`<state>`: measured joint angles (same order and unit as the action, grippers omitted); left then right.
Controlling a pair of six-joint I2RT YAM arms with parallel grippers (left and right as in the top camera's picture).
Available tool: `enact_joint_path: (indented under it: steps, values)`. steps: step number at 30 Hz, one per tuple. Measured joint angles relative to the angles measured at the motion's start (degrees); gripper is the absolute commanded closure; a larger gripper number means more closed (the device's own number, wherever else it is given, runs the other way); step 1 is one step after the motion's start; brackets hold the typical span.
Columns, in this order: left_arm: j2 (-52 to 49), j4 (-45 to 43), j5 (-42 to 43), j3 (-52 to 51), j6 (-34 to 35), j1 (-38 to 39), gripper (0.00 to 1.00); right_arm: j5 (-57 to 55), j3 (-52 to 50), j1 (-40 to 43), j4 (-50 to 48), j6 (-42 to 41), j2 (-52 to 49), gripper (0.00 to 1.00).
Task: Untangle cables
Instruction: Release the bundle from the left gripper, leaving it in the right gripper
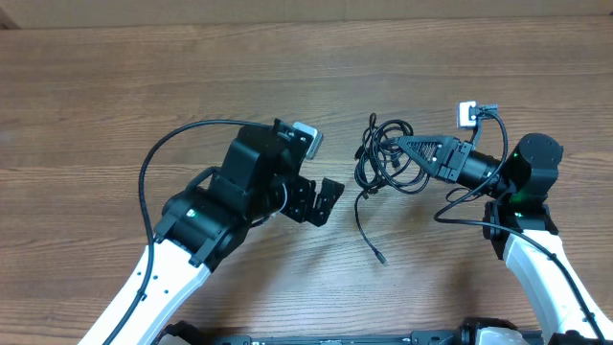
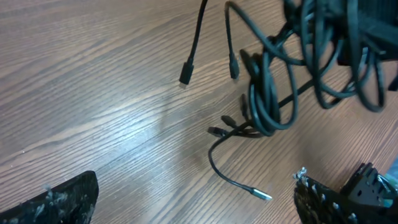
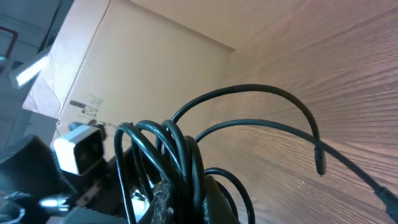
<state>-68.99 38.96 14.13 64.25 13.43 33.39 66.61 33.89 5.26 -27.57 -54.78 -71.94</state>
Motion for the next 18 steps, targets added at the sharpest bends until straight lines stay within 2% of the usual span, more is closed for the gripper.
enact_joint_path:
  steps: [16,18]
  values:
    - [-2.51,-5.84,0.20,0.00,7.67,0.02,0.00,1.84,0.00,0.00,-1.33,0.81,-0.02,0.96]
    - [-3.26,-5.99,0.20,0.00,8.37,0.09,0.03,2.10,0.00,0.00,-1.36,0.83,-0.02,0.96]
